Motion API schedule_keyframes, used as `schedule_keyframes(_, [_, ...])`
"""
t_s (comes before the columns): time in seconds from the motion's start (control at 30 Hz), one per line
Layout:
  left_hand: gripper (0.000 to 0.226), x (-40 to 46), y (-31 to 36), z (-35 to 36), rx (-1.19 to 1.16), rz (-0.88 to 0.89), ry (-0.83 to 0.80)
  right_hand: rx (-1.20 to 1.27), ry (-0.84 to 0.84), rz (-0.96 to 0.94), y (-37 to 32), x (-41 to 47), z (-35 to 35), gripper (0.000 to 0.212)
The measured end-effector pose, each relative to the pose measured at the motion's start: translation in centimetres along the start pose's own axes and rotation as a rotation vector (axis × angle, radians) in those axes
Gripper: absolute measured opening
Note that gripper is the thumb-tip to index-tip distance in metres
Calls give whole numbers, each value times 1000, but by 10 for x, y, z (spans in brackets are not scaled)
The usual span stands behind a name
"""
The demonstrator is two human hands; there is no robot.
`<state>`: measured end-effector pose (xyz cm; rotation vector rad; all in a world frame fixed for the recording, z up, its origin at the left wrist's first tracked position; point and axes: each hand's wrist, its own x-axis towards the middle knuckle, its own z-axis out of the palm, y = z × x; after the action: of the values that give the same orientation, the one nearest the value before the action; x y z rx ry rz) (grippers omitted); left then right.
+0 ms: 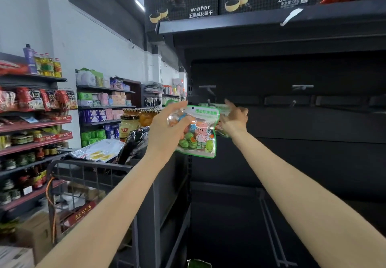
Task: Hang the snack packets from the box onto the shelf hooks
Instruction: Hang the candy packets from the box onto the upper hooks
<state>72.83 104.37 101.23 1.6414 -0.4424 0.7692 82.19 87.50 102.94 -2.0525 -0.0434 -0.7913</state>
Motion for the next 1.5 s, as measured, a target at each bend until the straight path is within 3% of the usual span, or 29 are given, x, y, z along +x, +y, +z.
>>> schedule_keyframes(0.1, [30,-6,3,2,-50,67,0,394,77,-140,-7,-38,-26,30])
schedule_keyframes(0.2, [30,-9,6,10,-106,121,15,632,-69,-250,-16,-73,-48,25])
schedule_keyframes(0.33, [33,-5,3,27,-81,162,29,563,-164,-433,-22,-83,-52,35])
schedule_keyframes(0.43, [33,0,1,36,-42,155,39,409,-81,-460,-19,-77,-45,35])
schedule_keyframes(0.67, [32,5,-3,38,-6,158,35,297,-3,-424,-18,-75,-38,35])
schedule_keyframes(0.97, [32,1,-3,42,-79,155,-14,375,79,-403,-12,-80,-33,34])
schedule_keyframes(1.5, [33,8,-15,44,-11,142,-14,318,97,-391,-4,-71,-23,36])
